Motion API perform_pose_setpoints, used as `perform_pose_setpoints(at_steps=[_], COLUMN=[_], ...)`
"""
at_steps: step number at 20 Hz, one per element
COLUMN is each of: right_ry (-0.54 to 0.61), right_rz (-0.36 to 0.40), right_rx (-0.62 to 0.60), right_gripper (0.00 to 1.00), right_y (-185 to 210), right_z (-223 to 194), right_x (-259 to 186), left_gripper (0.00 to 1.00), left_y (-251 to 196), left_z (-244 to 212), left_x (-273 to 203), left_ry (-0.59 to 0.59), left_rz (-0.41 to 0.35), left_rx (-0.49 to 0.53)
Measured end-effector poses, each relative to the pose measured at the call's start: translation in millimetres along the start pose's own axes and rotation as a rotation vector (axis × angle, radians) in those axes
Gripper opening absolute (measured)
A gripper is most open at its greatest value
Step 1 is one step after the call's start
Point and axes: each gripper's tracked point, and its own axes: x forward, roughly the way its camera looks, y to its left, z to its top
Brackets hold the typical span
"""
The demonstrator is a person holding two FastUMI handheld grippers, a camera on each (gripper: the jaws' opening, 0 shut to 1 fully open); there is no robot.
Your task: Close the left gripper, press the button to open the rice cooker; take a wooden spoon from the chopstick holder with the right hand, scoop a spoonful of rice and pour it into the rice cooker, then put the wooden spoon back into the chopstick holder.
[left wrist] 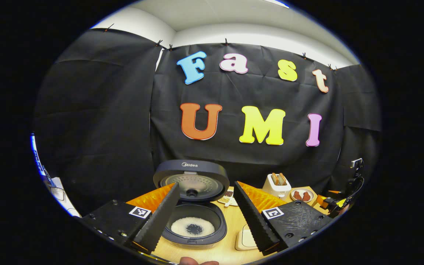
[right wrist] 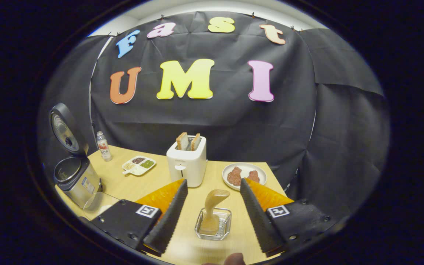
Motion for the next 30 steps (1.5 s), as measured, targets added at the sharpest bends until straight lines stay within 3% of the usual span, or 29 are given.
perform_pose_setpoints(at_steps=[1, 6, 9, 14, 15, 17, 20, 22, 30], right_ry=[-0.010, -0.061, -0.050, -0.014, -0.007, 0.002, 0.011, 0.010, -0.013], right_rz=[-0.002, 0.001, -0.016, -0.097, -0.116, -0.152, -0.195, -0.207, -0.132], right_rx=[-0.008, -0.020, -0.015, 0.008, 0.018, 0.033, 0.048, 0.057, 0.027], right_gripper=[0.99, 1.00, 1.00, 1.00, 1.00, 1.00, 1.00, 1.00, 1.00], right_y=[3, 20, 22, 7, 2, -7, -18, -17, 27], right_z=[3, 19, 6, -22, -26, -35, -39, -37, -20], right_x=[-13, -60, -81, -121, -126, -139, -152, -154, -140], left_gripper=[0.94, 0.94, 0.94, 0.95, 1.00, 0.95, 1.00, 0.97, 0.97], left_y=[2, 34, 50, 60, 61, 64, 80, 81, 72], left_z=[7, 22, 18, 7, 0, -17, -34, -46, -137], left_x=[5, 48, 85, 141, 151, 162, 159, 146, 56], left_ry=[-0.020, -0.067, -0.055, 0.017, 0.050, 0.144, 0.218, 0.266, 0.545], left_rz=[-0.003, 0.029, 0.053, 0.058, 0.060, 0.066, 0.106, 0.088, -0.002], left_rx=[-0.009, -0.017, -0.011, -0.044, -0.048, -0.078, -0.066, -0.042, 0.016])
